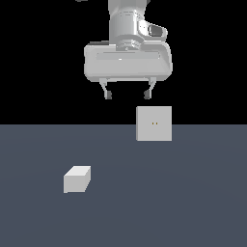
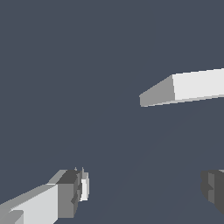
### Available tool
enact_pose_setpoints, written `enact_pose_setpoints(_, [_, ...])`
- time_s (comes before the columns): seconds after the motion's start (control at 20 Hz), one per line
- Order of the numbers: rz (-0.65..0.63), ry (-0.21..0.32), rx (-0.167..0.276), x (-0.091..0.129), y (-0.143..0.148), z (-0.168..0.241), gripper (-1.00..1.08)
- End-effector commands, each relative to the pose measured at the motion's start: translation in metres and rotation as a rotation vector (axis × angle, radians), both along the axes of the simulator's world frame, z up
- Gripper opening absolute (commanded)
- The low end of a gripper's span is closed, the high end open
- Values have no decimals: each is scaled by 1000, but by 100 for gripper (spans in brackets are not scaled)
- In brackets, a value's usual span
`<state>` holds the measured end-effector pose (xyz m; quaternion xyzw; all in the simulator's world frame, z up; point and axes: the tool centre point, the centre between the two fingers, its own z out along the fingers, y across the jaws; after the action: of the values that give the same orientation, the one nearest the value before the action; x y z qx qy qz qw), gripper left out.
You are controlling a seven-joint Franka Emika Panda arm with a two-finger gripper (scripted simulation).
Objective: Plug the charger into the wall socket.
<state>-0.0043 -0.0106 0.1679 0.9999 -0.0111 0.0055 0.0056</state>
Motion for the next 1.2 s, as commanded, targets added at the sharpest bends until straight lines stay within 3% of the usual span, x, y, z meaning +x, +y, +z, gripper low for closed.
enact_pose_setpoints(0.0, [0,0,0,0,0,0,100])
enact_pose_setpoints(0.55, [9,-18,2,-15,12,-14,100])
enact_pose_setpoints(1.15, [40,-77,9,-62,51,-62,100])
